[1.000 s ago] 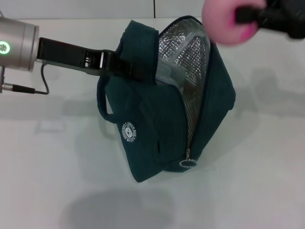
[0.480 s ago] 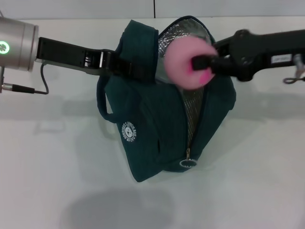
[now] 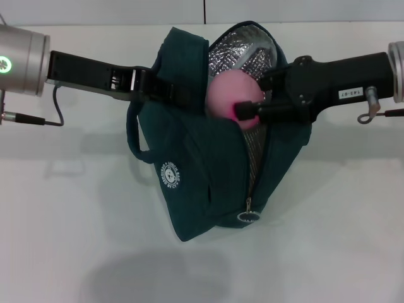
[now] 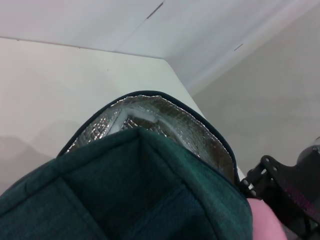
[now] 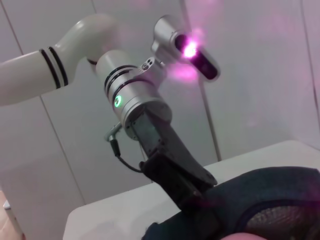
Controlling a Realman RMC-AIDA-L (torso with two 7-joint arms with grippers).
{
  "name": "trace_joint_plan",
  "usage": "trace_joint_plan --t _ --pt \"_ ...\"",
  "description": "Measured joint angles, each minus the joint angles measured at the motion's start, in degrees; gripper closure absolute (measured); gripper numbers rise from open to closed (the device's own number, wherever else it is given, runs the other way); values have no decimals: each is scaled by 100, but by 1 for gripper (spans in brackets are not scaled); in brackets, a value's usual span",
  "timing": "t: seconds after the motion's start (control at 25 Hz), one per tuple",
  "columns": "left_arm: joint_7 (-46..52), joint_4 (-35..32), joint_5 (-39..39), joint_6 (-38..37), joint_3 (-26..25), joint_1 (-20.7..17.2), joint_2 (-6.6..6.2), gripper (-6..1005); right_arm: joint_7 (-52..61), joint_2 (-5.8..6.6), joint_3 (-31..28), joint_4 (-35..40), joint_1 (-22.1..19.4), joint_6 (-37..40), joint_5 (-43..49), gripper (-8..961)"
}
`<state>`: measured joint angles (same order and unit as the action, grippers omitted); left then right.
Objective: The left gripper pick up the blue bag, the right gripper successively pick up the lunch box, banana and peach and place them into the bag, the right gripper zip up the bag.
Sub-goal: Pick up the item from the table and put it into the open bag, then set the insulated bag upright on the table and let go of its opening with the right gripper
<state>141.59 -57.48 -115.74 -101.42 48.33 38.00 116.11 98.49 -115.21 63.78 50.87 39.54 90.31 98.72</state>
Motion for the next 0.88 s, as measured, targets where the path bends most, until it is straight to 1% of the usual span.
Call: trace_joint_plan --t 0.24,0.32,0.44,0.56,0.68,0.76,0.8,0.88 --pt "-35 0 0 4 12 -6 0 964 -103 0 38 86 1 103 -14 485" --pt "-55 3 0 6 14 -13 0 963 -141 4 25 98 1 131 -23 284" --pt "-73 57 1 7 8 -16 5 963 -139 15 8 170 -6 129 -26 206" --pt "-77 73 0 9 6 -24 7 963 -41 8 -186 425 -80 116 -51 129" --pt "-92 73 0 9 4 -31 8 963 241 -4 -629 830 -205 80 -54 134" --pt "-101 73 -1 9 3 -31 9 963 501 12 -856 967 -227 3 -31 137" --pt "-102 73 -1 9 2 -31 9 963 790 64 -974 1026 -229 -135 15 137" --pt "-112 73 -1 8 0 -31 9 963 1162 175 -1011 1049 -220 -304 83 138"
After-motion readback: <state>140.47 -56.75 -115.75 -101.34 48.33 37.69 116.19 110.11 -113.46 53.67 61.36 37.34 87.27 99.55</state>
